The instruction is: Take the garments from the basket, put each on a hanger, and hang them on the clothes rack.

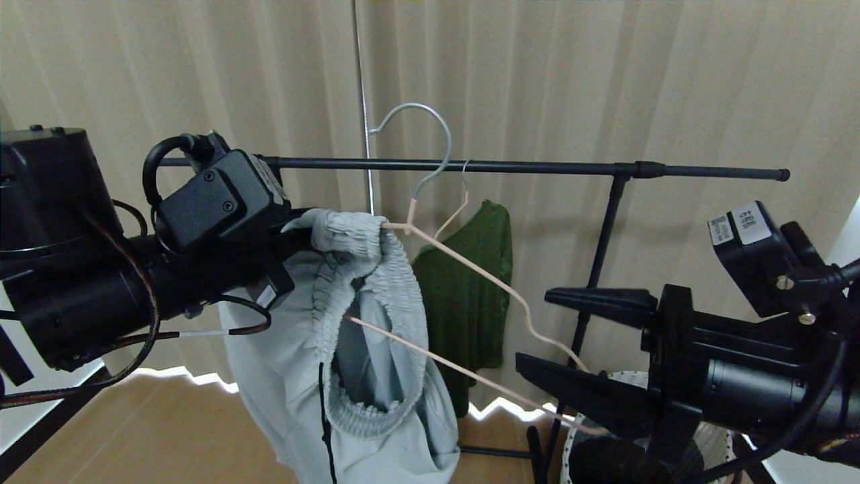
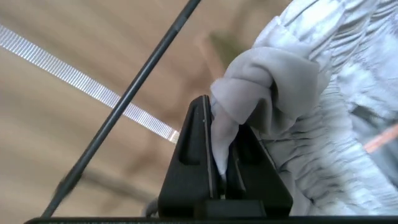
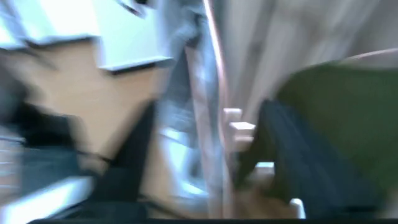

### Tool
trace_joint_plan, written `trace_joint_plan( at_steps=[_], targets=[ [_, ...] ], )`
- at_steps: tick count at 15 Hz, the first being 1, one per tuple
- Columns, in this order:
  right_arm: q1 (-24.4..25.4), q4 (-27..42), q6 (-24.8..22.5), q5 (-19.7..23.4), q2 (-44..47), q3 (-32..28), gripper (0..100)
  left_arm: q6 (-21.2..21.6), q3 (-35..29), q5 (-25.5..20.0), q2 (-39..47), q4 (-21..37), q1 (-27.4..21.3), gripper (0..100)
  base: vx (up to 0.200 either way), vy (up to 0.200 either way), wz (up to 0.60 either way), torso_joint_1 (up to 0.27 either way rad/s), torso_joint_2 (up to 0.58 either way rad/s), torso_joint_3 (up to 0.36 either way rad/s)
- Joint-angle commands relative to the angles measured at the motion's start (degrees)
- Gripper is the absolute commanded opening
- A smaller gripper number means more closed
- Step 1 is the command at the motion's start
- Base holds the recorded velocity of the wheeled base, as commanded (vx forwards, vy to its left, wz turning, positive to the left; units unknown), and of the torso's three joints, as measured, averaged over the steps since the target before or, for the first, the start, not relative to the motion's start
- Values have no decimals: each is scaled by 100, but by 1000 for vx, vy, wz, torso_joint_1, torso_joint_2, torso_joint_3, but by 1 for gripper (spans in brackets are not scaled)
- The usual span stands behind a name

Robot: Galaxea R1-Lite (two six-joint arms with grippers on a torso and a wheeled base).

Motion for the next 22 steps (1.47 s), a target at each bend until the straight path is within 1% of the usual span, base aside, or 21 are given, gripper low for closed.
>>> trace_joint_plan(
  at_steps=[1,2,3,4,6,8,9,10,11,12,13,14,17,20,22],
  targets=[
    [-490,-95,-619,-109,322,-9,100,-42,111,669,-9,8,98,0,0,0,0,0,0,0],
    [-578,-113,-777,-179,375,0,100,-244,216,1354,9,17,98,0,0,0,0,0,0,0],
    [-578,-95,-786,-285,384,9,100,-490,234,1732,26,17,89,0,0,0,0,0,0,0],
    [-560,-60,-777,-487,419,17,100,-886,234,2128,96,61,80,0,0,0,0,0,0,0],
    [-525,-104,-768,-557,604,9,100,-1580,208,2365,149,70,80,0,0,0,0,0,0,0],
    [-420,-113,-768,-557,692,-9,100,-2160,172,2550,255,70,80,0,0,0,0,0,0,0],
    [-411,-113,-759,-557,700,-9,100,-2389,128,2559,290,70,71,0,0,0,0,0,0,0],
    [-305,-113,-759,-557,744,-9,100,-2837,-3,2559,351,70,19,0,0,0,0,0,0,0],
    [-226,-113,-742,-566,779,-27,100,-3057,-100,2559,369,61,-87,0,0,0,0,0,0,0],
    [-174,-121,-742,-601,832,-27,100,-3391,-293,2550,386,52,-245,0,0,0,0,0,0,0],
    [-174,-121,-742,-601,832,-27,100,-3391,-293,2550,386,52,-245,0,0,0,0,0,0,0],
    [-42,-157,-742,-610,946,-88,100,-3725,-557,2550,395,43,-526,0,0,0,0,0,0,0],
    [37,-499,-750,-750,1210,-211,100,-3751,-645,2515,386,8,-843,0,0,0,0,0,0,0],
    [37,-578,-750,-759,1439,-334,100,-3760,-645,2515,439,-1,-1062,0,0,0,0,0,0,0],
    [29,-578,-742,-777,1579,-475,100,-3760,-654,2523,483,-132,-1247,0,0,0,0,0,0,0]
  ],
)
